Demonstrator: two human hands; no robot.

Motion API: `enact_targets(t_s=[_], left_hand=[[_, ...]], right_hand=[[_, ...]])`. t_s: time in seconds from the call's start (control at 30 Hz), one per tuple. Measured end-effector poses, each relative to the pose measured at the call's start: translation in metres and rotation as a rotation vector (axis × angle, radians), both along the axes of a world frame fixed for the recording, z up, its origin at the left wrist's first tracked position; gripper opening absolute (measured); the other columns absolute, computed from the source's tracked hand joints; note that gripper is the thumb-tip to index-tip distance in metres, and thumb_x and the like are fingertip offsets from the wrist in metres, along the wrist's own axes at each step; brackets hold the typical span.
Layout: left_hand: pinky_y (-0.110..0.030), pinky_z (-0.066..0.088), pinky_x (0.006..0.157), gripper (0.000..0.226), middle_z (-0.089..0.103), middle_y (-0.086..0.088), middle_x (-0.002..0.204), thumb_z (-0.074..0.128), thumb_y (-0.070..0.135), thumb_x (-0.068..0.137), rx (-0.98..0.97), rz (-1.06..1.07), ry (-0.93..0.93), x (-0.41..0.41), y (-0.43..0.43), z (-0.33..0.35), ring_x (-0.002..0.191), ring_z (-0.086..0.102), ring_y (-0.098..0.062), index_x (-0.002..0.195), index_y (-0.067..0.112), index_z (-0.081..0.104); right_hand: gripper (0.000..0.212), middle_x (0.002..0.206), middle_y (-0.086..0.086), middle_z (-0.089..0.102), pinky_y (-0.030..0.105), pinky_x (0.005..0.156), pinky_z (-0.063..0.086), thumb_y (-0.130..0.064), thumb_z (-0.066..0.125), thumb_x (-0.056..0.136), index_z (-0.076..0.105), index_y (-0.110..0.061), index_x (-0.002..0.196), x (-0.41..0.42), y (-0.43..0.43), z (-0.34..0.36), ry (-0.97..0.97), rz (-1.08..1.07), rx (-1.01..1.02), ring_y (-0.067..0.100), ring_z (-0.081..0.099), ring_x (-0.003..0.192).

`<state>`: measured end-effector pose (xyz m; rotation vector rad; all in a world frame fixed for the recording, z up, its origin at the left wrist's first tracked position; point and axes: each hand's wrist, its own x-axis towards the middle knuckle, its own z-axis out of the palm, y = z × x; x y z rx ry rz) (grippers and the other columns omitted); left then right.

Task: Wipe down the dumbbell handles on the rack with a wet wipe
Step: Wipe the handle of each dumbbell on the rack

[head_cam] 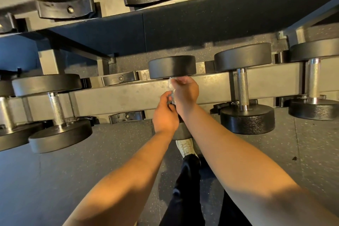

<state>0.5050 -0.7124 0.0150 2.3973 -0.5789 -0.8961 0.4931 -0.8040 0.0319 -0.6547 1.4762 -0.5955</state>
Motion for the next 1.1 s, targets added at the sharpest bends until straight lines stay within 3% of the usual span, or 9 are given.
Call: enact_targets(t_s=[0.17,0.33,0.47,0.57,0.7,0.87,0.93,1.03,1.1], left_hand=[[-0.034,0.052,0.071,0.048,0.064,0.015,0.091,0.056,0.023,0.097,-0.005,0.0,0.028,0.0,0.002,0.004,0.082,0.062,-0.017,0.135,0.048,0.04],[-0.039,0.056,0.075,0.051,0.072,0.009,0.106,0.052,0.018,0.098,0.009,0.009,-0.002,0.0,0.002,-0.004,0.085,0.068,-0.021,0.132,0.053,0.037],[-0.033,0.051,0.072,0.049,0.071,0.009,0.105,0.053,0.021,0.099,0.023,0.0,-0.008,-0.001,0.002,0.0,0.084,0.066,-0.019,0.13,0.053,0.034],[-0.033,0.054,0.077,0.051,0.069,0.014,0.116,0.054,0.018,0.099,0.017,0.003,-0.013,-0.001,0.001,0.002,0.089,0.067,-0.017,0.133,0.051,0.036],[-0.036,0.055,0.081,0.05,0.067,0.014,0.121,0.05,0.013,0.1,0.018,0.003,-0.021,-0.003,0.001,0.005,0.095,0.068,-0.018,0.134,0.047,0.039],[-0.039,0.055,0.083,0.05,0.068,0.01,0.122,0.043,0.007,0.099,0.02,0.003,-0.023,-0.001,0.001,0.007,0.098,0.067,-0.023,0.14,0.037,0.043],[-0.04,0.055,0.082,0.05,0.07,0.007,0.122,0.043,0.007,0.099,0.016,0.007,-0.022,-0.002,0.001,0.008,0.096,0.068,-0.026,0.141,0.035,0.043],[-0.041,0.056,0.08,0.05,0.071,0.004,0.119,0.043,0.008,0.1,0.024,0.007,-0.039,-0.002,0.0,0.008,0.093,0.069,-0.027,0.14,0.038,0.041],[-0.041,0.056,0.079,0.05,0.071,0.003,0.119,0.044,0.009,0.1,0.024,0.005,-0.053,-0.002,0.0,0.006,0.092,0.069,-0.027,0.14,0.038,0.04]], right_hand=[[0.024,0.087,0.003,0.064,0.047,0.086,0.059,-0.003,0.069,0.089,0.057,-0.02,0.078,0.013,0.0,-0.001,0.004,-0.057,0.093,0.027,0.067,0.091],[0.029,0.069,-0.001,0.062,0.031,0.075,0.057,-0.009,0.068,0.092,0.057,-0.016,0.066,0.01,-0.002,-0.011,0.035,0.068,-0.027,0.014,0.064,0.071],[0.016,0.083,-0.003,0.067,0.028,0.079,0.057,-0.019,0.06,0.099,0.069,-0.017,0.087,0.011,0.002,-0.016,0.101,0.164,-0.015,0.013,0.065,0.084],[0.018,0.083,-0.005,0.067,0.009,0.058,0.047,-0.015,0.058,0.1,0.075,-0.013,0.094,0.002,0.002,-0.016,0.154,0.131,-0.001,0.004,0.061,0.073],[0.017,0.08,0.0,0.068,0.023,0.065,0.053,-0.017,0.062,0.098,0.077,-0.011,0.092,-0.017,0.014,-0.022,0.24,0.214,-0.009,0.01,0.062,0.069],[0.019,0.092,-0.001,0.072,0.014,0.068,0.052,-0.024,0.063,0.098,0.075,-0.011,0.106,-0.014,0.008,-0.023,0.189,0.219,-0.107,0.008,0.066,0.083],[0.016,0.082,-0.002,0.069,0.011,0.06,0.046,-0.024,0.065,0.097,0.073,-0.01,0.095,-0.005,-0.005,-0.019,0.139,0.231,-0.078,0.006,0.063,0.076],[0.021,0.074,-0.001,0.06,0.02,0.059,0.041,-0.028,0.062,0.097,0.067,-0.009,0.091,-0.002,-0.017,-0.025,0.204,0.446,-0.065,0.014,0.058,0.073],[0.028,0.097,0.008,0.062,0.02,0.062,0.043,-0.03,0.054,0.1,0.063,-0.006,0.111,-0.002,-0.016,-0.028,0.249,0.628,-0.084,0.018,0.058,0.085]])
